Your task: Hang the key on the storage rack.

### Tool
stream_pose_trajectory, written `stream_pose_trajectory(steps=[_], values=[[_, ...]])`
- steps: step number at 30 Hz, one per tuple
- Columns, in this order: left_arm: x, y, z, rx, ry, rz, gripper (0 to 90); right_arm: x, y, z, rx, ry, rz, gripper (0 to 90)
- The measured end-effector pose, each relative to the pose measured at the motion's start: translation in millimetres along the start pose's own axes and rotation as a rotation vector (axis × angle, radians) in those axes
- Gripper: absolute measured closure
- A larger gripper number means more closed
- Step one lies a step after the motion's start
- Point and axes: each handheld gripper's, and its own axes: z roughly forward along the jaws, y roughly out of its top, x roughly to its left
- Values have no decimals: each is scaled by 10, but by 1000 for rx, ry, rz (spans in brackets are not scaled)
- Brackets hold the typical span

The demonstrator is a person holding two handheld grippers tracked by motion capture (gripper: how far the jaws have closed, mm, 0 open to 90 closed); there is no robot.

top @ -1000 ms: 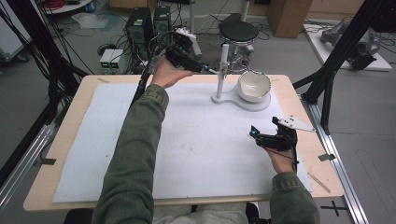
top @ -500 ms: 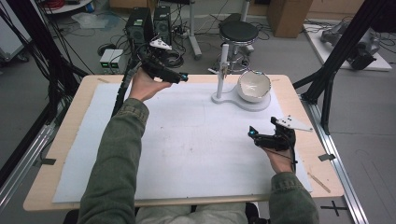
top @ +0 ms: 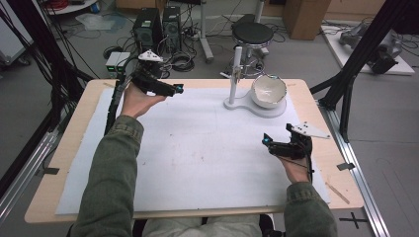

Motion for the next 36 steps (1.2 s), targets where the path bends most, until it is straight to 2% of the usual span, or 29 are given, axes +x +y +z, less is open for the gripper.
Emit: stream_pose_trajectory(steps=[6,13,24,26,29,36], values=[[36,-119,-67,4,17,-16,17,3,2,4,0,1,-1,7],[55,-268,-203,-19,20,-39,17,1,1,6,-1,0,-3,7],[81,-456,-456,-49,61,-58,17,-5,3,6,-7,-2,1,7],[85,-498,-484,-55,80,-64,17,-5,3,6,-4,-2,3,7],[105,-583,-506,-54,88,-81,17,-7,4,6,-5,-3,0,7],[101,-708,-561,-42,111,-83,17,-4,3,4,-2,-6,-2,7]])
